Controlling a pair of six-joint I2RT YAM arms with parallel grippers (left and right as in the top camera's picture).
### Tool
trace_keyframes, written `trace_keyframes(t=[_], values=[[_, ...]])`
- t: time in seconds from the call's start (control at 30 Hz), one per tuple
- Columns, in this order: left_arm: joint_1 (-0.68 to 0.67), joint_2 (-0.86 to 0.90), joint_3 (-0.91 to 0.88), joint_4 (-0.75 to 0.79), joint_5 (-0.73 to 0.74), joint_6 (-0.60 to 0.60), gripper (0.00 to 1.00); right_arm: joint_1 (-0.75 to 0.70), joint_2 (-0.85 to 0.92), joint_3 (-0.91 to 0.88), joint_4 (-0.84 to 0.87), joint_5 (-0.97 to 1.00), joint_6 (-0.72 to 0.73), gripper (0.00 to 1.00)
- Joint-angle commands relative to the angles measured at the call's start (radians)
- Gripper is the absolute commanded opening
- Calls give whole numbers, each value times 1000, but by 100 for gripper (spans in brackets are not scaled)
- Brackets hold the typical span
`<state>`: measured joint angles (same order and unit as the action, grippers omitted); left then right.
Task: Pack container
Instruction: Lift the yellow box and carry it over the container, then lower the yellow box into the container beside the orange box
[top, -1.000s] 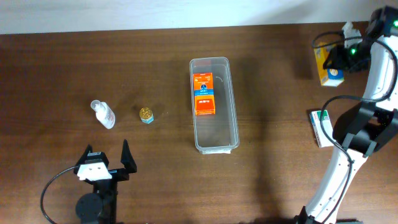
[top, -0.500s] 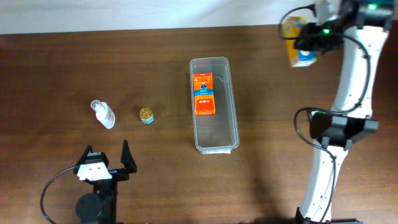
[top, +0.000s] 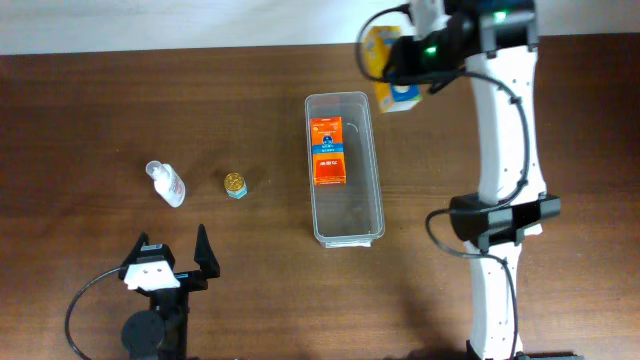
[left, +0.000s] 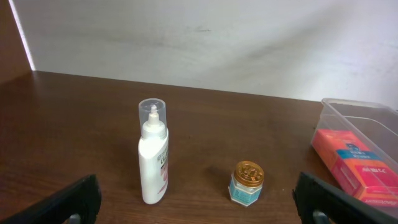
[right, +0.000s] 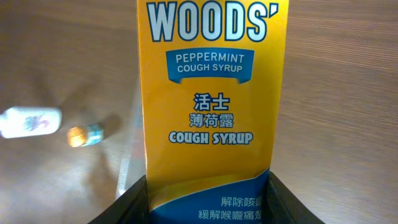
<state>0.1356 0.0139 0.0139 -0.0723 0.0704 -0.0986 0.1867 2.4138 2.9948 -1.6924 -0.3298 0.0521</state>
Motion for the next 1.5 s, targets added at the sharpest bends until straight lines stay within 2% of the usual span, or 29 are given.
trace_keyframes(t=[0.0,0.2,0.6,0.93,1.2,1.47], values=[[-4,-7,-5,-4,-8,-6,99,68,-44,-12,-6,83,71,44],[-4,-7,-5,-4,-8,-6,99,146,-44,-103,-6,193,127,45],[-4,-7,-5,-4,-8,-6,99,187,-37,-381,87,196,257,45],[-4,-7,-5,-4,-8,-6,99,254,-33,-400,135,201,303,45],[-4,-7,-5,-4,-8,-6,99,298,-29,-422,163,321,362,45],[-4,-7,-5,-4,-8,-6,99,299,-27,-508,248,340,376,45]])
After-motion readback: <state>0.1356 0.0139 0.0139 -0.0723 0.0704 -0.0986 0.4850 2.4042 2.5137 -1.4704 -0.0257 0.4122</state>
